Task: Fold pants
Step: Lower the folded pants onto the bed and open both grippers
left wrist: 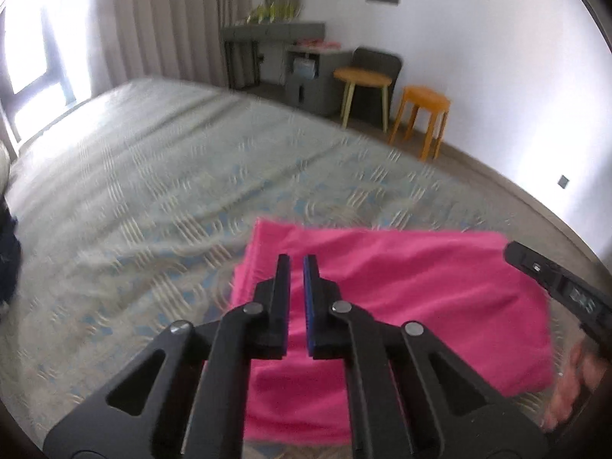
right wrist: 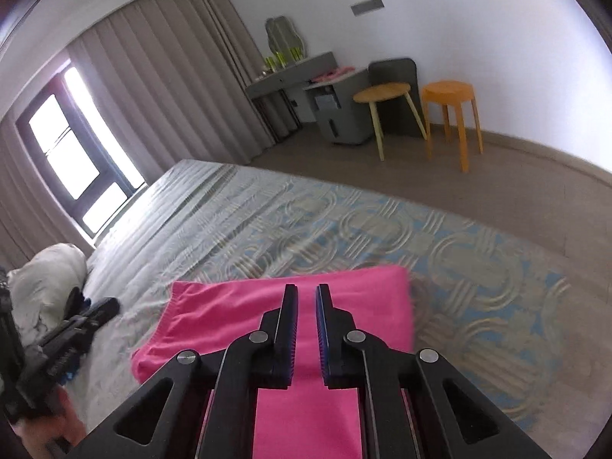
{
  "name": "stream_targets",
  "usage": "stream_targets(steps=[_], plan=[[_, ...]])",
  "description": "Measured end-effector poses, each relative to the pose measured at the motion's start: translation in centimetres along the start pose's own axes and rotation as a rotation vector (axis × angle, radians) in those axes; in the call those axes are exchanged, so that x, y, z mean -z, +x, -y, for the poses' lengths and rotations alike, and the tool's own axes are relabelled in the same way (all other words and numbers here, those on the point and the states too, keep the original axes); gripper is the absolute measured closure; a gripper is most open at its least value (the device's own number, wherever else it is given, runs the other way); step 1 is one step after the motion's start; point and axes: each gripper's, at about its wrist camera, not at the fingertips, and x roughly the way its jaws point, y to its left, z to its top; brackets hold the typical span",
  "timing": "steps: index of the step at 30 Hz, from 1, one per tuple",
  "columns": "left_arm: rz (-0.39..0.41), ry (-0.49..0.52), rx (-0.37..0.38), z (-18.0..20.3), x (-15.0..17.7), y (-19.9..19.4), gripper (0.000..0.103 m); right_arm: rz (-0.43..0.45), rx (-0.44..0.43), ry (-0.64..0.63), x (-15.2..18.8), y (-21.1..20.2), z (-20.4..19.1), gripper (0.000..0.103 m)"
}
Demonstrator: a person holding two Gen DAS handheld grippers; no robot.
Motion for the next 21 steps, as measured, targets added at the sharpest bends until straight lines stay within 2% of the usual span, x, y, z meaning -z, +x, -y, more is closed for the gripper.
stream_targets(steps=[3,4,5,8,10,14,18,19,20,21], plan=[[-0.085,-0.043,-0.025,-0.7,2.1,3.3,0.095,-0.026,0.073,-0.021,1.6,2.4,0.4,0.094],[-0.081,-0.039,-0.014,-0.9,3.0,4.0,0.095,-0.042,0.095,-0.040,2.1,3.3,0.7,0.096],[-0.039,-0.017,-0.011,-0.8,3.6,3.8,0.095,-0.054,0.084,-0.040,2.7,3.8,1.1,0.096],[-0.029,-0.018,-0.012,-0.8,4.0,3.7,0.095,-0.032,-0.009,0.040,3.0,3.6,3.1,0.096],[-0.026,-0.019,-0.012,-0.9,4.0,3.7,0.095,-0.026,-0.032,0.067,3.3,3.8,3.8,0.099],[-0.022,-0.014,-0.018,-0.8,3.9,4.1,0.095,-0.019,-0.004,0.046,3.4,3.7,3.4,0.100],[0.020,0.016,-0.072,-0.3,4.2,3.2,0.095,0.000,0.019,0.030,3.2,3.7,2.9,0.100],[0.044,0.024,-0.098,-0.1,4.5,2.5,0.094,0.037,0.073,0.015,3.3,2.9,2.5,0.100],[0.062,0.026,-0.116,0.1,4.7,1.8,0.076,0.082,0.133,0.006,3.4,2.2,2.2,0.098],[0.089,0.028,-0.130,0.2,5.2,0.8,0.058,0.142,0.202,0.001,3.6,1.1,1.8,0.090]])
